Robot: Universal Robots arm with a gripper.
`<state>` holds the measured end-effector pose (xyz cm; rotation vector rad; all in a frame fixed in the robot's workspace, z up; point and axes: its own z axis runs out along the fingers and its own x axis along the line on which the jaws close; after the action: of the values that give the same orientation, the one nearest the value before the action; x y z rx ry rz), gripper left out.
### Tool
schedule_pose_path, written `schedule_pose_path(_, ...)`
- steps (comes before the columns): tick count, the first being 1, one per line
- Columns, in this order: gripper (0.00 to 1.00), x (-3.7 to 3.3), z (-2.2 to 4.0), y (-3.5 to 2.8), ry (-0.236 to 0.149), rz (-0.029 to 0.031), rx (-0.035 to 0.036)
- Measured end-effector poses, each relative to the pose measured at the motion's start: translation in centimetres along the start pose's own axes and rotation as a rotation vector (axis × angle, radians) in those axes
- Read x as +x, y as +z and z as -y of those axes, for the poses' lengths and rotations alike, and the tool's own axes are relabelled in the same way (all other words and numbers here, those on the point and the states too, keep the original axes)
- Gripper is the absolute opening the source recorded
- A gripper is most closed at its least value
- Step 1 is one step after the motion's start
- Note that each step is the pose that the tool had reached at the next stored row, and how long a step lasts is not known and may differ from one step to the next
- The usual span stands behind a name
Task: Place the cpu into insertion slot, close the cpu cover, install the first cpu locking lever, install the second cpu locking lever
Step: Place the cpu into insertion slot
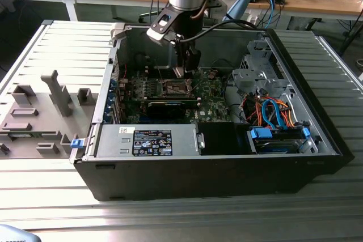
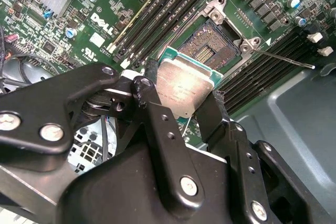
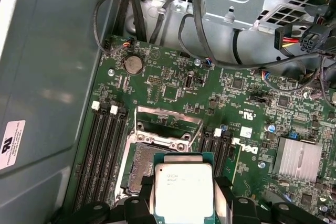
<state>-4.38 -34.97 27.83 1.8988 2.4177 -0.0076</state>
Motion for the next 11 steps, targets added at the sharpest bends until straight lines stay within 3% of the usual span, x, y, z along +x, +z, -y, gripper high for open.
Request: schedule_pose_path(11,0.54,0.01,0.01,0.17,0.028,0.0034,0.0022)
